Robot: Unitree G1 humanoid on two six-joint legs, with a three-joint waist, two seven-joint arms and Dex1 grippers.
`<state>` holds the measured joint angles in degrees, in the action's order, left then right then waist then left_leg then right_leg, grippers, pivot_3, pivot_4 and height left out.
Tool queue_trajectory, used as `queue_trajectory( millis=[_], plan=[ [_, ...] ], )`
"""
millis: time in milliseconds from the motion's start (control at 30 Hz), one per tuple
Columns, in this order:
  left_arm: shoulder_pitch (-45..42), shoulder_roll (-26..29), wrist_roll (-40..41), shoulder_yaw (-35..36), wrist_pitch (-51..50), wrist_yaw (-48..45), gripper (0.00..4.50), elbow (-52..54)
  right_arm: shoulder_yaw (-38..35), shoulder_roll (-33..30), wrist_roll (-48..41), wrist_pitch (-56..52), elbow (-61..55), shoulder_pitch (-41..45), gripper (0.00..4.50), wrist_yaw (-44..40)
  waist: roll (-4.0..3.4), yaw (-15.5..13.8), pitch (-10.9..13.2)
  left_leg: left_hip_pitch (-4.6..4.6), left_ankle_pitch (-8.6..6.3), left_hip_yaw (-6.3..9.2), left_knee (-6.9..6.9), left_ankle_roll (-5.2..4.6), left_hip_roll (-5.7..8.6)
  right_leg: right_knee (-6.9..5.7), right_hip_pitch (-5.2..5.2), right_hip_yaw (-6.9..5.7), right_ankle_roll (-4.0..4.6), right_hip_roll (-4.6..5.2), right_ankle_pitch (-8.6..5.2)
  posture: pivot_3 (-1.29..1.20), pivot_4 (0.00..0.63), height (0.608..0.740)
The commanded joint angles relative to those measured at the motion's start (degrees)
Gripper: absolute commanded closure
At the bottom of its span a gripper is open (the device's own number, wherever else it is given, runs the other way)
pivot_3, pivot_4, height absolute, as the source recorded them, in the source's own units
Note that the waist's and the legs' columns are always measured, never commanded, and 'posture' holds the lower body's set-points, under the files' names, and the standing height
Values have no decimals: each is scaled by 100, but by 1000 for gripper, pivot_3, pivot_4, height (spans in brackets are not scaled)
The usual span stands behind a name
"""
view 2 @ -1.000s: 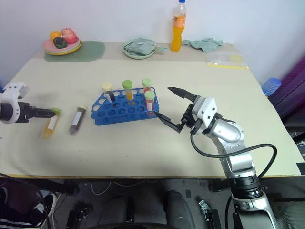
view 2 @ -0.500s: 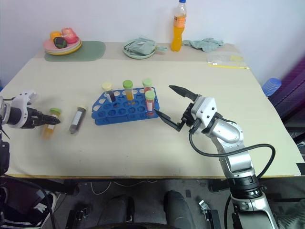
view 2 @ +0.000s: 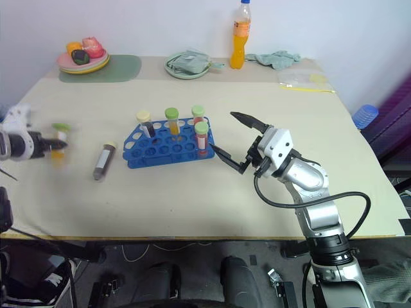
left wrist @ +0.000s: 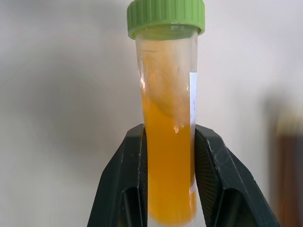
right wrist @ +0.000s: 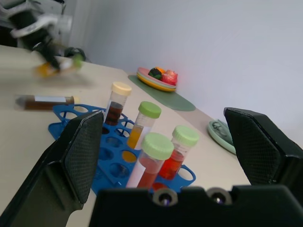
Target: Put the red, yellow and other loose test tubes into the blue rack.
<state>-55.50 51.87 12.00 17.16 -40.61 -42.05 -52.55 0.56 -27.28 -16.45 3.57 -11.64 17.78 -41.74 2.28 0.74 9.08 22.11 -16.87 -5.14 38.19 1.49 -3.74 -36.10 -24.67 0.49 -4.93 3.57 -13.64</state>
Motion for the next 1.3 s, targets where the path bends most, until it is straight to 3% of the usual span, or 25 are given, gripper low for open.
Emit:
queue_trajectory(
  millis=[33,167,300,433,733,1033,1300],
  plan=[
    [953,-708,1147,1324,958,40,3731,2226,-210,-4,19,162,34,90,0,95,-4,-12,-3,2,1,2,4,1,1,-3,2,-4,0,5,0,0,150,740],
    [2161,-1618,1559,1655,2041,89,3731,4301,-280,-11,63,270,317,172,0,101,-1,5,-5,2,1,-3,10,2,6,0,7,0,0,9,2,0,150,740],
    [2802,-2149,1668,1036,2673,-174,3731,5686,-333,2,99,373,483,189,0,143,-1,-11,-6,-4,1,-1,8,3,2,-2,7,1,0,-3,3,0,150,740],
    [3107,-2334,1419,260,2946,-411,3731,6048,-366,1,141,428,573,233,0,204,-10,-15,-11,-8,3,3,8,6,6,1,16,3,1,-2,2,0,150,740],
    [3021,-3367,196,-1355,4598,-124,3731,4970,-565,-110,210,174,60,-35,0,522,-20,7,-11,-29,1,2,4,2,8,8,32,10,0,-9,1,0,150,740],
    [2977,-3800,-757,-1846,6146,590,3731,3671,-810,-283,266,-299,-439,-224,0,826,-21,-14,-12,-30,1,4,2,1,6,9,32,10,0,-12,1,0,150,740],
    [3055,-3958,-937,-2049,6532,823,3731,3217,-849,-339,280,-270,-377,-199,0,826,-21,-13,-12,-31,0,5,1,-1,6,9,32,10,1,-12,1,0,150,740]
  ],
)
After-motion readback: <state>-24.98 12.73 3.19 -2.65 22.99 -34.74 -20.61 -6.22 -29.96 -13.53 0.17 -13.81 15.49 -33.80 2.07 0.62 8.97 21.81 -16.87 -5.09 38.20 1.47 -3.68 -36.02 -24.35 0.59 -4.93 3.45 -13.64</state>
